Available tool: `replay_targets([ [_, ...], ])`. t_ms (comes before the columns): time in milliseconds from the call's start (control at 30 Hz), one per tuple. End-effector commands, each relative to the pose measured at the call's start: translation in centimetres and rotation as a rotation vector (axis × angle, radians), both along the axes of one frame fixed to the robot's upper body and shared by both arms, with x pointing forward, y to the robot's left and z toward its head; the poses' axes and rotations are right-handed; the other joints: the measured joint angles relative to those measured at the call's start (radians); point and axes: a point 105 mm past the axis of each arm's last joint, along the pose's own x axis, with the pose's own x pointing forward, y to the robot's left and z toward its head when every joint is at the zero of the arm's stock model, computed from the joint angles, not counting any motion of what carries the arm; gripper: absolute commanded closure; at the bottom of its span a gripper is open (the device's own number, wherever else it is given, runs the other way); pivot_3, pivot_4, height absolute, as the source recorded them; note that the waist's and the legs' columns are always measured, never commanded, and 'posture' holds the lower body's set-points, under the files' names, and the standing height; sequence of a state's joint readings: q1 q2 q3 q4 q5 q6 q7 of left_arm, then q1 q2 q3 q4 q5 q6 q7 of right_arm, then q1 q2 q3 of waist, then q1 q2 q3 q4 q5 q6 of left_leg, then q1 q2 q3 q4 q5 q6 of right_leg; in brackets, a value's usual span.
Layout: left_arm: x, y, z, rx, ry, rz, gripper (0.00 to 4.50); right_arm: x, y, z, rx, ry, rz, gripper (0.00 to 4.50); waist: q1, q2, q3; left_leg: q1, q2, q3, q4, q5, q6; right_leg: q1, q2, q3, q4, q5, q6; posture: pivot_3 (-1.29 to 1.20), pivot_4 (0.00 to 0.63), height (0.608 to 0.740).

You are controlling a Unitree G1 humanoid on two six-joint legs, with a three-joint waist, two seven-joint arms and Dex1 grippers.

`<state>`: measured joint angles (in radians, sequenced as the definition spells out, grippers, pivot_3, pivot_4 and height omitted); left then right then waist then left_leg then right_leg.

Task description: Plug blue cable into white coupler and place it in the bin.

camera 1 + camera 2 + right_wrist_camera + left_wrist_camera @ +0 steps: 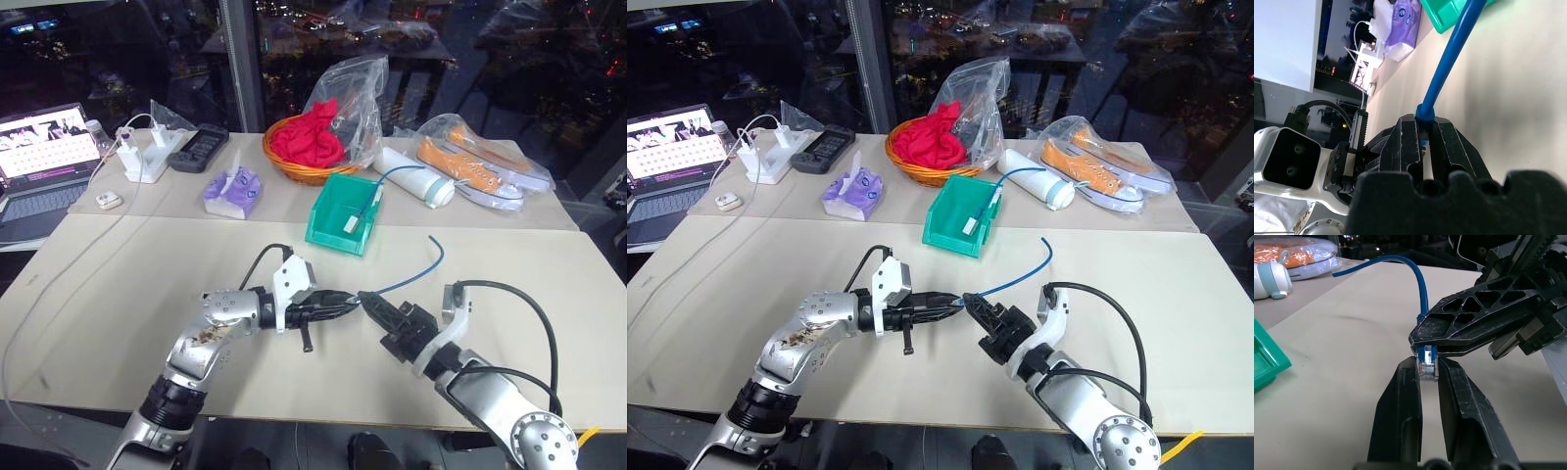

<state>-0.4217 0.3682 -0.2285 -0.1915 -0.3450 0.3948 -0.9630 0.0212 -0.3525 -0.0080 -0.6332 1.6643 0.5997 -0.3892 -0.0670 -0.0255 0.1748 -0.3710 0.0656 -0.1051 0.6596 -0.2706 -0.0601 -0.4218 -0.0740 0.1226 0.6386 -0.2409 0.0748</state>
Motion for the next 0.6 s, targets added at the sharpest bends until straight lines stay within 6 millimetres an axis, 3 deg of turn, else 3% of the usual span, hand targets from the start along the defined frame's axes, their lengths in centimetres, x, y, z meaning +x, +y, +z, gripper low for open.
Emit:
replay_targets([
  [33, -1.4, -0.5, 1.4, -0.057, -0.001, -0.070, 3.25, 0.2, -0.4, 1.1, 0.028, -0.044, -0.003, 4.50, 0.000, 0.000, 0.000, 0.000, 0.000, 0.000, 0.000, 0.000, 0.000, 0.000, 0.000, 0.000, 0.000, 0.000, 0.000, 0.00, 0.150, 0.723],
  [133, -1.4, -0.2, 1.5, -0.065, 0.012, -0.057, 2.35, 0.5, -0.7, 1.5, 0.028, -0.068, -0.021, 4.50, 0.000, 0.000, 0.000, 0.000, 0.000, 0.000, 0.000, 0.000, 0.000, 0.000, 0.000, 0.000, 0.000, 0.000, 0.000, 0.00, 0.150, 0.723],
  [233, -0.7, 0.7, 1.8, -0.065, -0.018, 0.024, 2.35, 1.0, -1.3, 2.3, 0.013, -0.112, -0.050, 4.50, -0.002, 0.000, 0.000, 0.000, 0.000, 0.000, 0.000, 0.000, 0.000, 0.000, 0.000, 0.000, 0.000, 0.000, 0.000, 0.00, 0.150, 0.723],
  [400, 3.3, 5.3, 3.6, -0.047, -0.214, 0.491, 2.35, 1.5, -2.2, 3.7, 0.015, -0.180, -0.090, 4.50, -0.001, 0.000, 0.000, 0.000, 0.000, 0.000, 0.000, 0.000, 0.000, 0.000, 0.000, 0.000, 0.000, 0.000, 0.000, 0.00, 0.150, 0.723],
  [500, 3.2, 8.6, 4.9, -0.092, -0.275, 0.720, 2.35, 1.7, -2.3, 4.0, 0.037, -0.185, -0.088, 4.50, -0.002, 0.000, 0.000, 0.000, 0.000, 0.000, 0.000, 0.000, 0.000, 0.000, 0.000, 0.000, -0.001, 0.000, 0.000, 0.00, 0.150, 0.723],
  [600, 1.8, 10.6, 5.5, -0.117, -0.300, 0.892, 2.35, 2.0, -1.9, 3.8, 0.034, -0.177, -0.061, 4.50, 0.001, 0.000, 0.000, -0.001, 0.000, 0.000, -0.001, 0.000, 0.000, -0.001, 0.000, 0.000, -0.001, 0.000, 0.000, 0.00, 0.150, 0.723],
])
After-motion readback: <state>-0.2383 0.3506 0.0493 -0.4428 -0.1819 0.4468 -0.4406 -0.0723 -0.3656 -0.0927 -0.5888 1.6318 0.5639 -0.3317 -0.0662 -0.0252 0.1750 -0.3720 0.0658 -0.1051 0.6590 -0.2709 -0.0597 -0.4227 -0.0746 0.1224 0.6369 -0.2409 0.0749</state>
